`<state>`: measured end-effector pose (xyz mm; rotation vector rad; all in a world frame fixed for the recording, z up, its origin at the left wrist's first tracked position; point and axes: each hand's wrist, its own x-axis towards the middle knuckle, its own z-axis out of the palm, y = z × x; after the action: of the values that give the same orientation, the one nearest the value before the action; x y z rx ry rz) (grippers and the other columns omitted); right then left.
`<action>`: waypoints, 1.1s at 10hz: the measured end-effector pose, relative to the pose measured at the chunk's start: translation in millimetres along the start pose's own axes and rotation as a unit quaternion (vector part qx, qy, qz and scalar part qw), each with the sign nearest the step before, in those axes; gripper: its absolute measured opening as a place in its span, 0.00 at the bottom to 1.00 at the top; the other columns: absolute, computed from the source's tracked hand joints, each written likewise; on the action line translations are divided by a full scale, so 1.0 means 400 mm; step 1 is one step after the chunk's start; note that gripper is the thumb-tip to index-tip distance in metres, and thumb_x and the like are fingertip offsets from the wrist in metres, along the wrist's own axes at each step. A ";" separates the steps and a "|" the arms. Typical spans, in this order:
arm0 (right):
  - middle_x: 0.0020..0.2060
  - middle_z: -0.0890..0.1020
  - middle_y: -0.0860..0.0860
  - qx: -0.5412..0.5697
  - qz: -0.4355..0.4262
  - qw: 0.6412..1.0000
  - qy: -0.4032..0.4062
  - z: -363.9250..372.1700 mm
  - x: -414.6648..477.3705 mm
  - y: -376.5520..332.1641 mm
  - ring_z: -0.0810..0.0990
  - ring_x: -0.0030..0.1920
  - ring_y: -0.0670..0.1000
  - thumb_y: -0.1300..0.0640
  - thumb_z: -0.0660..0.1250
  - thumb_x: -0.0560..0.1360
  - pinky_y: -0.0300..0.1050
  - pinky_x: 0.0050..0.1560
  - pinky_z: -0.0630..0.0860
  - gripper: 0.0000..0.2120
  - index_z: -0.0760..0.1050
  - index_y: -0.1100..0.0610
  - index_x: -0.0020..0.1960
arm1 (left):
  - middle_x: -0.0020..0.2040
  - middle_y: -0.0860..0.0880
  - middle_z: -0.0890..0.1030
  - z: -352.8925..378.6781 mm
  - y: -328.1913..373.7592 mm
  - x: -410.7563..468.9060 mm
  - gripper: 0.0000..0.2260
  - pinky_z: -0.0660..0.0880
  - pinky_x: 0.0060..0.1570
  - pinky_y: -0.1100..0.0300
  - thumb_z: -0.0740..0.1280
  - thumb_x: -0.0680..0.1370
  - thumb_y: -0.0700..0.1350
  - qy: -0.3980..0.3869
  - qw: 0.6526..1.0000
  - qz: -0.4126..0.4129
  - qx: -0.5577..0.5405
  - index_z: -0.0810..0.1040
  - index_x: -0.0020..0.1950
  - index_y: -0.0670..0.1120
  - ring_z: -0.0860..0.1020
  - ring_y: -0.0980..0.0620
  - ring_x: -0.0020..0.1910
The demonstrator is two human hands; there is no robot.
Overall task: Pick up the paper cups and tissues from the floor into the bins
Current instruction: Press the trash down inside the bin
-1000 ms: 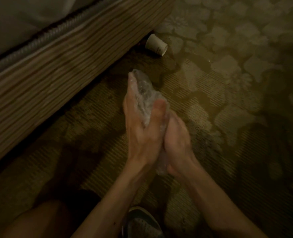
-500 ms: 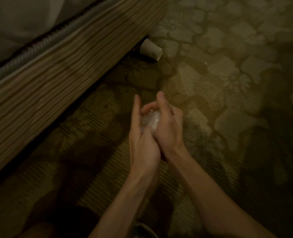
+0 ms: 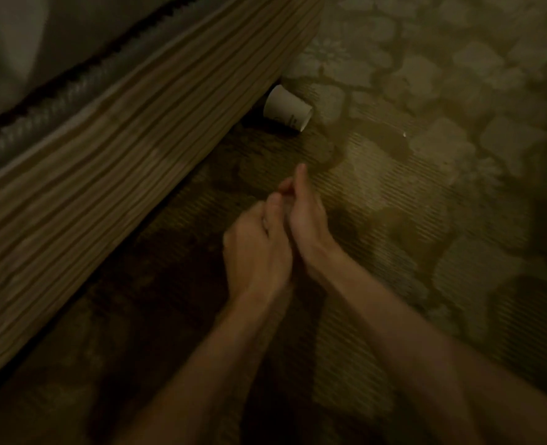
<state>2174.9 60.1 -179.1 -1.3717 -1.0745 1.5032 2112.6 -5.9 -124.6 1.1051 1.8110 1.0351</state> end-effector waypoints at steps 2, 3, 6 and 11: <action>0.75 0.61 0.57 -0.401 -0.081 0.912 0.034 -0.072 0.292 -0.073 0.60 0.74 0.60 0.50 0.59 0.81 0.56 0.73 0.60 0.22 0.64 0.51 0.74 | 0.34 0.52 0.79 -0.023 -0.034 0.172 0.18 0.72 0.38 0.60 0.59 0.83 0.51 0.000 0.997 0.042 0.068 0.78 0.38 0.44 0.78 0.55 0.36; 0.78 0.47 0.59 -0.555 -0.096 0.826 -0.007 -0.111 0.401 -0.079 0.46 0.77 0.63 0.54 0.61 0.80 0.61 0.74 0.55 0.30 0.54 0.47 0.78 | 0.34 0.55 0.80 -0.024 -0.051 0.213 0.16 0.72 0.33 0.67 0.61 0.82 0.53 -0.018 0.999 0.008 0.048 0.80 0.39 0.47 0.78 0.62 0.34; 0.70 0.69 0.60 -0.425 -0.067 0.900 0.070 -0.134 0.554 -0.079 0.70 0.68 0.58 0.55 0.68 0.77 0.42 0.65 0.67 0.30 0.60 0.62 0.74 | 0.40 0.45 0.83 -0.034 -0.071 0.282 0.18 0.76 0.37 0.59 0.61 0.82 0.53 -0.038 0.999 0.000 0.013 0.80 0.44 0.40 0.81 0.52 0.39; 0.48 0.79 0.48 -0.305 -0.065 0.950 -0.021 -0.133 0.176 0.091 0.78 0.45 0.43 0.48 0.73 0.72 0.36 0.40 0.75 0.16 0.73 0.53 0.53 | 0.24 0.57 0.73 -0.096 -0.195 0.207 0.19 0.65 0.24 0.70 0.65 0.80 0.50 -0.013 0.997 -0.027 0.069 0.73 0.31 0.44 0.71 0.62 0.25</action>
<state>2221.9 119.2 -237.4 -1.6363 -1.7162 1.1468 2026.9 38.0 -196.2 1.1401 1.9031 0.8716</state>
